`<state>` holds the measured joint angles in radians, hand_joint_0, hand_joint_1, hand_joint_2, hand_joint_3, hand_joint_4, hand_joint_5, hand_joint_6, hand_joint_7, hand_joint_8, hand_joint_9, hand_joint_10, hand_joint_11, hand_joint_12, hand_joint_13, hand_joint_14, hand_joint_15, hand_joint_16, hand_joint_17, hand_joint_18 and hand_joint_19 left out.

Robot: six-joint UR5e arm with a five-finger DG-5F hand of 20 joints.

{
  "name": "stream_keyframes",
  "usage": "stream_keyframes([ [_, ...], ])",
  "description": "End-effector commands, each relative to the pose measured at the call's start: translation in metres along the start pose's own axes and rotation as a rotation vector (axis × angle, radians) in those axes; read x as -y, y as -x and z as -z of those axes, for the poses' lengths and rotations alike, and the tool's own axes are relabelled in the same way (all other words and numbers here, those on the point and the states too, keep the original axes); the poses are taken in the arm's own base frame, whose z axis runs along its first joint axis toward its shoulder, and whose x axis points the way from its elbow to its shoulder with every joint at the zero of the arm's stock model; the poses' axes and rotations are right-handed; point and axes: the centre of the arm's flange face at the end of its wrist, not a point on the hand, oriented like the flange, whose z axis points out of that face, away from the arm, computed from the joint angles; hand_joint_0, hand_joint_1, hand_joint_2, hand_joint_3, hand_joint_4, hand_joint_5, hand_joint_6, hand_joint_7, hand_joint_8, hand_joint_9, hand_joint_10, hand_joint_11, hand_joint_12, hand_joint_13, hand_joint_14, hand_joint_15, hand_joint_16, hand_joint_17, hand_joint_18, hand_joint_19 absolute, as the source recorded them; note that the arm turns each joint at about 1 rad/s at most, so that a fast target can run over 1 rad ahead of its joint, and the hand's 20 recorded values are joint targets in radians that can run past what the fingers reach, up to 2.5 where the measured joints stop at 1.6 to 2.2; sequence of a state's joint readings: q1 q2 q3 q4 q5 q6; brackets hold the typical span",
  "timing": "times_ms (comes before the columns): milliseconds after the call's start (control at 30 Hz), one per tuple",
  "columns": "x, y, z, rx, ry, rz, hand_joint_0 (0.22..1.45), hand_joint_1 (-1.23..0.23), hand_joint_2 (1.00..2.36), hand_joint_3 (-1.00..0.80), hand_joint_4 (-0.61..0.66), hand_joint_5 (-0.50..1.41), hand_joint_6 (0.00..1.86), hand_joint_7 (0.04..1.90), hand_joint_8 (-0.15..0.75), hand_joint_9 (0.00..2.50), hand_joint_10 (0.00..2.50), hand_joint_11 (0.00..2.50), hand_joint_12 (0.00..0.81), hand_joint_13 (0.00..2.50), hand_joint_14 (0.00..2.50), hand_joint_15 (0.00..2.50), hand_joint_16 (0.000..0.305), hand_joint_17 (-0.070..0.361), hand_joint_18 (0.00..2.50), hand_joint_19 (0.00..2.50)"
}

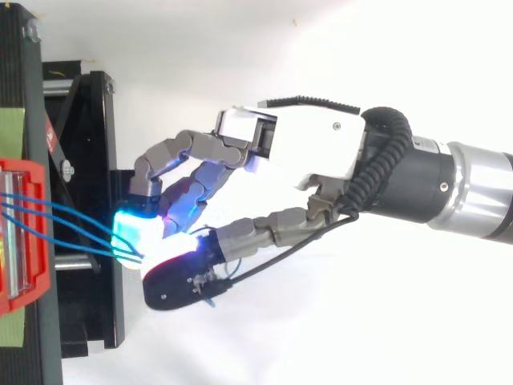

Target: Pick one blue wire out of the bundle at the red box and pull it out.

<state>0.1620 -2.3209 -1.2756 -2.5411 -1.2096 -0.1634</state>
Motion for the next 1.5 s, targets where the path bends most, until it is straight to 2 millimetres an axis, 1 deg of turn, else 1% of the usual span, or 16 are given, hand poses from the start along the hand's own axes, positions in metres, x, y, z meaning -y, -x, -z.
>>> stream_keyframes([
  [0, -0.0057, 0.0016, 0.0004, -0.001, 0.000, -0.001, 0.65, -0.83, 1.01, -0.39, 0.35, -0.19, 0.85, 0.81, 0.388, 0.95, 0.02, 0.76, 0.449, 0.86, 0.01, 0.43, 0.058, 0.132, 0.86, 0.48],
  [133, -0.0064, 0.0029, 0.0006, -0.002, -0.005, 0.002, 0.68, -0.84, 1.01, -0.34, 0.30, -0.20, 0.86, 0.86, 0.385, 0.93, 0.02, 0.76, 0.447, 0.87, 0.01, 0.43, 0.058, 0.131, 0.87, 0.47],
  [233, -0.0094, 0.0035, 0.0008, -0.002, -0.005, 0.002, 0.63, -0.73, 1.02, -0.25, 0.34, -0.20, 0.83, 0.84, 0.380, 0.94, 0.02, 0.73, 0.444, 0.86, 0.01, 0.44, 0.058, 0.132, 0.85, 0.50],
  [300, -0.0094, 0.0038, 0.0016, -0.003, -0.009, 0.003, 0.60, -0.66, 1.02, -0.24, 0.32, -0.18, 0.77, 0.89, 0.377, 0.94, 0.01, 0.69, 0.446, 0.85, 0.01, 0.44, 0.059, 0.133, 0.82, 0.53],
  [500, -0.0093, 0.0038, 0.0018, -0.003, -0.011, 0.004, 0.58, -0.62, 1.01, -0.27, 0.29, -0.16, 0.72, 0.98, 0.382, 0.95, 0.02, 0.69, 0.453, 0.84, 0.01, 0.45, 0.060, 0.135, 0.81, 0.55],
  [567, -0.0099, 0.0038, 0.0013, -0.003, -0.009, 0.003, 0.58, -0.67, 1.02, -0.26, 0.27, -0.18, 0.76, 0.93, 0.384, 0.95, 0.01, 0.70, 0.453, 0.84, 0.01, 0.45, 0.060, 0.136, 0.82, 0.54],
  [700, -0.0088, 0.0039, 0.0022, -0.004, -0.015, 0.007, 0.58, -0.68, 1.02, -0.27, 0.28, -0.18, 0.77, 0.90, 0.383, 0.94, 0.02, 0.71, 0.453, 0.84, 0.01, 0.45, 0.060, 0.136, 0.82, 0.55],
  [767, -0.0088, 0.0041, 0.0022, -0.002, -0.015, 0.007, 0.54, -0.61, 1.01, -0.35, 0.31, -0.16, 0.67, 0.99, 0.380, 0.94, 0.01, 0.68, 0.458, 0.84, 0.01, 0.45, 0.062, 0.140, 0.82, 0.55],
  [833, -0.0087, 0.0041, 0.0024, -0.003, -0.017, 0.007, 0.53, -0.56, 1.01, -0.37, 0.33, -0.15, 0.65, 1.02, 0.383, 0.94, 0.02, 0.67, 0.464, 0.83, 0.02, 0.45, 0.063, 0.142, 0.81, 0.56],
  [867, -0.0087, 0.0041, 0.0024, -0.003, -0.017, 0.009, 0.53, -0.55, 1.01, -0.38, 0.33, -0.15, 0.62, 1.07, 0.386, 0.95, 0.02, 0.67, 0.465, 0.83, 0.01, 0.45, 0.063, 0.143, 0.81, 0.56],
  [1000, -0.0085, 0.0030, 0.0028, -0.005, -0.019, 0.011, 0.53, -0.55, 1.01, -0.38, 0.34, -0.13, 0.61, 1.14, 0.391, 0.96, 0.02, 0.68, 0.469, 0.83, 0.01, 0.45, 0.063, 0.142, 0.81, 0.56],
  [1067, -0.0084, 0.0031, 0.0030, -0.005, -0.021, 0.012, 0.54, -0.64, 1.01, -0.35, 0.32, -0.13, 0.64, 1.10, 0.389, 0.96, 0.02, 0.68, 0.462, 0.84, 0.02, 0.45, 0.062, 0.140, 0.81, 0.56],
  [1100, -0.0084, 0.0031, 0.0030, -0.005, -0.021, 0.012, 0.55, -0.65, 1.01, -0.35, 0.31, -0.14, 0.65, 1.10, 0.390, 0.96, 0.02, 0.69, 0.462, 0.84, 0.01, 0.45, 0.062, 0.139, 0.81, 0.56],
  [1167, -0.0085, 0.0019, 0.0031, -0.006, -0.021, 0.012, 0.59, -0.72, 1.02, -0.26, 0.29, -0.18, 0.76, 0.98, 0.378, 0.94, 0.01, 0.73, 0.456, 0.83, 0.02, 0.45, 0.060, 0.135, 0.81, 0.55],
  [1267, -0.0085, 0.0019, 0.0031, -0.006, -0.021, 0.013, 0.60, -0.74, 1.02, -0.21, 0.29, -0.19, 0.81, 0.90, 0.377, 0.92, 0.02, 0.75, 0.452, 0.83, 0.01, 0.45, 0.060, 0.134, 0.81, 0.53],
  [1467, -0.0085, 0.0019, 0.0031, -0.006, -0.021, 0.012, 0.61, -0.74, 1.02, -0.14, 0.30, -0.19, 0.83, 0.86, 0.379, 0.93, 0.02, 0.74, 0.450, 0.84, 0.02, 0.45, 0.060, 0.136, 0.82, 0.53],
])
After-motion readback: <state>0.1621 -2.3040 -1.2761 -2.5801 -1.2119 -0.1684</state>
